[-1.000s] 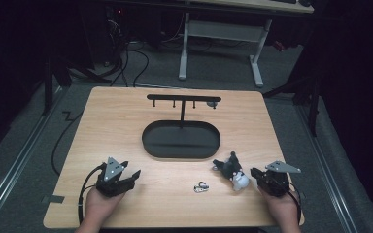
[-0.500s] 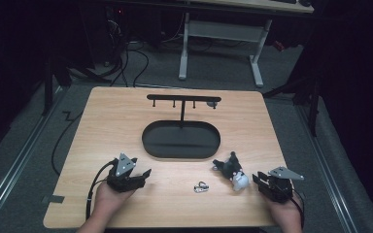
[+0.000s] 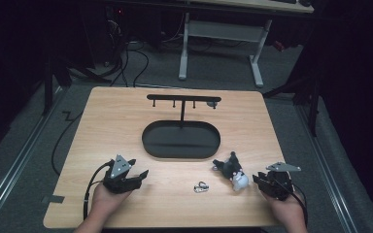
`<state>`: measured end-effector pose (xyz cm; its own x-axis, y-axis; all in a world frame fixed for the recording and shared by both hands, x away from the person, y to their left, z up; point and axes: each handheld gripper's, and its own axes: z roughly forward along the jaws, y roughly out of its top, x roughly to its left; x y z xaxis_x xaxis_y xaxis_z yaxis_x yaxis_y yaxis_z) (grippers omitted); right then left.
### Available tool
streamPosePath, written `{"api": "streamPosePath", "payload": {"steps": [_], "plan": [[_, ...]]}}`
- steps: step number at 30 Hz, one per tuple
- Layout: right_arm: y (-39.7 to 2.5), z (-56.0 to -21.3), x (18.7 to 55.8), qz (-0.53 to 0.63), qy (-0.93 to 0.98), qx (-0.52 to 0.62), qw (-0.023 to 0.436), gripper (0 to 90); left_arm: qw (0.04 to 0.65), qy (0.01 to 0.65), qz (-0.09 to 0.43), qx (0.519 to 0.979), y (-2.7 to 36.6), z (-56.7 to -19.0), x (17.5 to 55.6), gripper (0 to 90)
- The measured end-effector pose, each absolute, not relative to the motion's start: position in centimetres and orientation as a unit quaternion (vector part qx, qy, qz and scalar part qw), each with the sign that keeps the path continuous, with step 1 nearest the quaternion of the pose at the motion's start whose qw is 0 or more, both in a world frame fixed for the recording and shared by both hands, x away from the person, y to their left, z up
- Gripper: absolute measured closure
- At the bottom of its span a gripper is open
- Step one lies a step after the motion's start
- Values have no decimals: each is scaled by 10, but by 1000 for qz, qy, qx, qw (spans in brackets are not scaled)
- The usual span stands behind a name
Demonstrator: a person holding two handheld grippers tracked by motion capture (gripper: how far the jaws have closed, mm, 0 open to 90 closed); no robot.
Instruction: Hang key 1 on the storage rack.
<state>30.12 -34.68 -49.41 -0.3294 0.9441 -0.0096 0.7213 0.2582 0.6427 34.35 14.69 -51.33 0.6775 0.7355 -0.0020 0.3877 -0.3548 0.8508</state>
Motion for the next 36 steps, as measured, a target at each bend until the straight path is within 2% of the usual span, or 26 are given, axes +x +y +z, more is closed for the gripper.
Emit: {"api": "streamPosePath", "payload": {"steps": [5, 23, 36], "plan": [[-340, -490, 307, 253, 786, 533, 185, 648, 456, 340, 199, 798, 145, -512, 341, 367], [-337, -471, 321, 173, 824, 524, 128, 581, 448, 315, 196, 814, 139, -515, 337, 366], [-328, -463, 328, 115, 848, 512, 74, 494, 445, 309, 195, 817, 139, -515, 337, 363]]}}
